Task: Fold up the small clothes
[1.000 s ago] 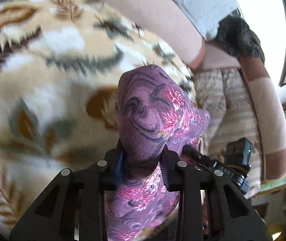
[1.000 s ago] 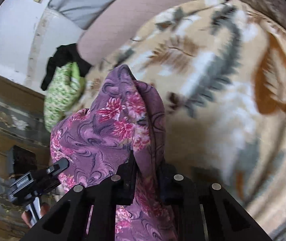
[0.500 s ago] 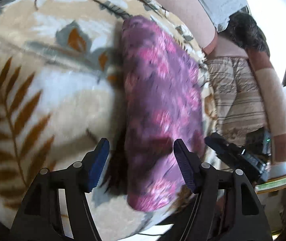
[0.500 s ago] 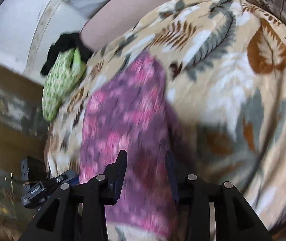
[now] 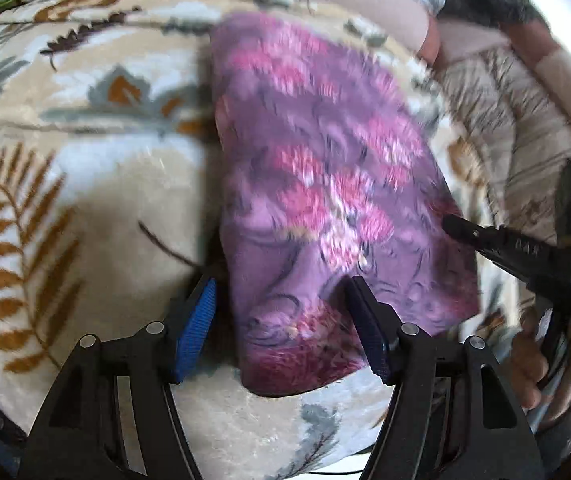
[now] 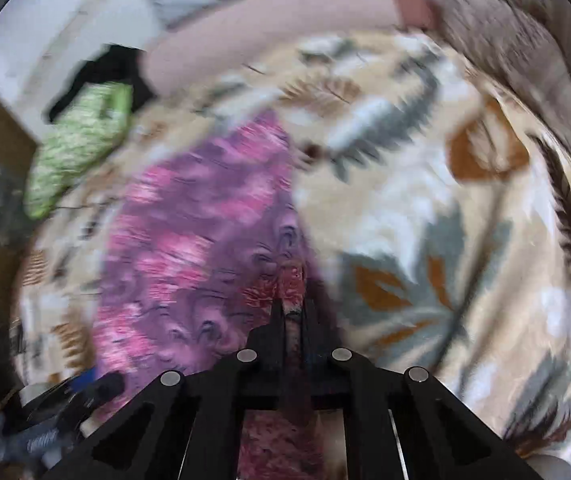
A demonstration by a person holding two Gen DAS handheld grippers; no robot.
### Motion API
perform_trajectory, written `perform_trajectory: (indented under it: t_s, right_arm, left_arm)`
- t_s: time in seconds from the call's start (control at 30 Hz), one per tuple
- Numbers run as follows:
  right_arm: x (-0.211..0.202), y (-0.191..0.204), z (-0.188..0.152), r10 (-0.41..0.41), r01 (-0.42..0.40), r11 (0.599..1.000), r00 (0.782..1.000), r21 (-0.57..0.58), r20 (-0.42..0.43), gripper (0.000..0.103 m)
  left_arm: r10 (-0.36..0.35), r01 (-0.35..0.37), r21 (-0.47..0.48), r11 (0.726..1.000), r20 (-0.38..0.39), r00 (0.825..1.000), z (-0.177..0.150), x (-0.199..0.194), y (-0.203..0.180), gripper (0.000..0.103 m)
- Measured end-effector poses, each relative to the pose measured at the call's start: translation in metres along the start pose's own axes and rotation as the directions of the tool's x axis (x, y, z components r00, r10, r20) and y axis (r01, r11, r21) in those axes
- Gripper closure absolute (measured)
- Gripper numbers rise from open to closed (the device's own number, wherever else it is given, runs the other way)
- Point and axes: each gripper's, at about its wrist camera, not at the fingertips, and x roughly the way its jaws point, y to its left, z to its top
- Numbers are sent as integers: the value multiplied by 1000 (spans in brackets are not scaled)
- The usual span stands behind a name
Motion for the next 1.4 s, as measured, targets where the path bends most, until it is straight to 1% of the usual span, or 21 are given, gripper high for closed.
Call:
perform_trajectory:
  t_s: [0.03,0.07,0.23,0.3,0.33,0.37,0.43,0.57,0.7,0.77,0.8,0.83,0.87,0.93,1.0,1.03,1.1,1.17,1.23,1.33,1.4]
  right_arm:
    - [14,-9,0,45,-42,998,997,53,-69,97]
    - [15,-13,0,59,-53,995,996,81,-71,97]
    - [-20,-18,5,140,-145,987,988,76,65,93]
    - [-17,-19,7,160,-163,982,986,90,45,82]
    - [-14,-21,8,178,-180,978,984,103,29,72]
    - [-10,-20,8,184,-185,976,983,111,18,54]
    - [-4,-16,12,154,-155,981,988,112,19,39]
    - [7,-13,17,62,-62,992,998,109,8,36]
    - [22,-23,19,91,-82,986,994,142,-58,36]
    - [19,-23,20,123,-115,983,991,141,-50,36]
    - [20,-21,19,146,-138,981,988,138,-52,39]
    - [22,-19,18,158,-149,980,985,132,-64,51]
    - [26,-18,16,154,-144,982,985,123,-80,55]
    - [29,-13,15,128,-120,988,988,96,-89,61]
    - [27,-11,15,153,-146,985,985,87,-84,87]
    - [20,-10,16,164,-159,984,985,84,-56,94]
    - [4,-7,14,195,-195,979,981,59,-6,96]
    - [-11,-2,6,281,-281,959,960,39,17,96]
    - [-8,0,1,341,-340,939,940,54,-17,96]
    - [26,-1,-5,261,-248,962,957,112,-129,95]
    - [29,-6,-6,274,-253,955,953,154,-133,94]
  left_arm:
    - [7,-7,3,1000,9,1000,-3,1,0,37]
    - [7,-8,10,1000,18,1000,-4,-1,0,37]
    - [-39,41,-31,999,67,997,2,-24,6,37]
    - [-62,67,-57,996,80,995,8,-31,12,37]
    - [-69,75,-73,995,78,995,12,-33,16,37]
    - [-73,79,-91,993,72,995,16,-32,20,37]
    - [-71,76,-116,990,46,996,23,-26,25,37]
    - [-85,86,-167,982,13,996,29,-9,31,37]
    - [-88,84,-164,983,-23,996,35,7,28,37]
    - [-88,85,-158,984,-8,996,37,5,25,40]
    - [-85,83,-154,985,-7,996,38,5,24,50]
    - [-89,86,-153,984,-12,996,39,7,22,53]
    - [-87,83,-157,984,-18,996,40,9,22,55]
    - [-92,88,-151,985,-22,996,41,9,21,68]
    - [-90,85,-121,989,-32,995,43,2,15,84]
    - [-106,101,-114,988,-31,994,47,-9,12,85]
    - [-155,156,-110,982,18,988,54,-40,12,87]
    - [-148,155,-104,982,75,986,62,-72,22,87]
    - [-116,123,-98,988,73,990,69,-78,35,87]
    - [13,-14,-134,991,-9,1000,66,-49,59,87]
    - [-30,20,-176,984,-50,998,53,-37,67,87]
